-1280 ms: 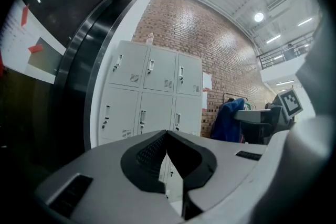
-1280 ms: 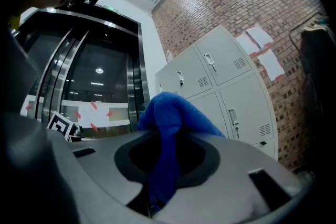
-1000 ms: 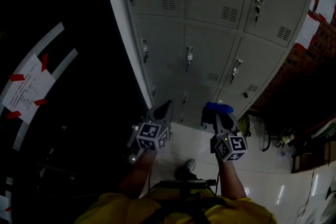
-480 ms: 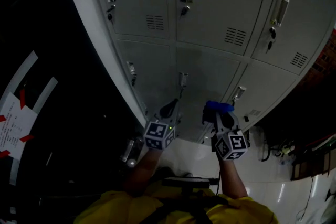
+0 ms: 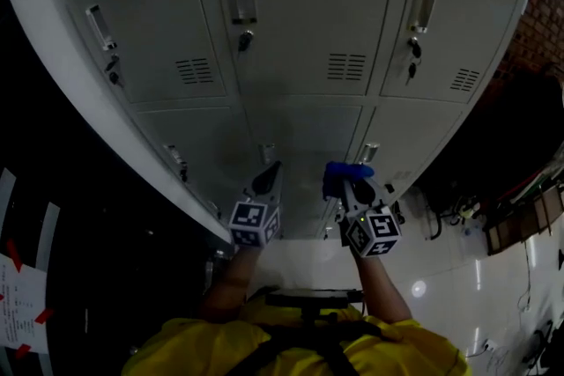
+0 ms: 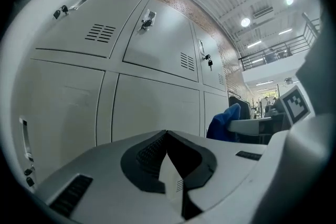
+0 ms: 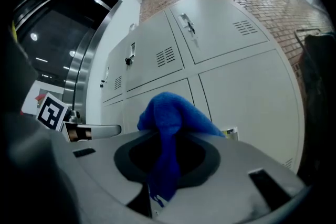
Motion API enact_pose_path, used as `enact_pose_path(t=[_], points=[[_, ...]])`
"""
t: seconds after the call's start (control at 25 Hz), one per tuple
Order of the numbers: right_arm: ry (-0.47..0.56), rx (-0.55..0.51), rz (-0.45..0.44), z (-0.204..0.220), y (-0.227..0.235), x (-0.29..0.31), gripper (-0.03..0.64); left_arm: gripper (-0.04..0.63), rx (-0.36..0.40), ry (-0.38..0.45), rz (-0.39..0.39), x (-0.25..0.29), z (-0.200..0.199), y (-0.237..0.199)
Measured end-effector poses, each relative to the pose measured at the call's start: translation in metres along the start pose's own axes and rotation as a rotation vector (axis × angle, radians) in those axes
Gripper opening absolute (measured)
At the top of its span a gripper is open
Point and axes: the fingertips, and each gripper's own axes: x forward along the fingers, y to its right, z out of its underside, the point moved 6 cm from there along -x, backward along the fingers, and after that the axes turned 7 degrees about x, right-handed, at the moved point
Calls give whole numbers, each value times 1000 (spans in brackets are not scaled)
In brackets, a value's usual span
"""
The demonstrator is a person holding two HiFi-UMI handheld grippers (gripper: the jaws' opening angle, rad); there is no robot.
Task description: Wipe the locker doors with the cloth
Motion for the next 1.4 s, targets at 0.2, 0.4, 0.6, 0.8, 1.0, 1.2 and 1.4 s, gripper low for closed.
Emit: enact_pose_path(t=[0.2,0.4,0.6,0.8,1.0,1.2,1.4], points=[[63,-50,-18,-37,-2,23,72,-5,3,-5,26,13,2,-4],[136,-162,-11,-106,-1,72,72,-5,19,-11,48,18,4,1],[164,-128,-5,-86,8,84,74,-5,15,-26,50,17,14,-1],[-38,-165,98,39,41,88,74,-5,4,-30,39,16,19,-7],[-269,-100,172,190,90,90,74,-5,4,-52,40,12,24,-8],[-332,-45,195,217,100,92,72,-5,0,-68,39,14,31,-11],[-103,-101,39,55,12,81,72,-5,-13,-53,28,10,29,-19]])
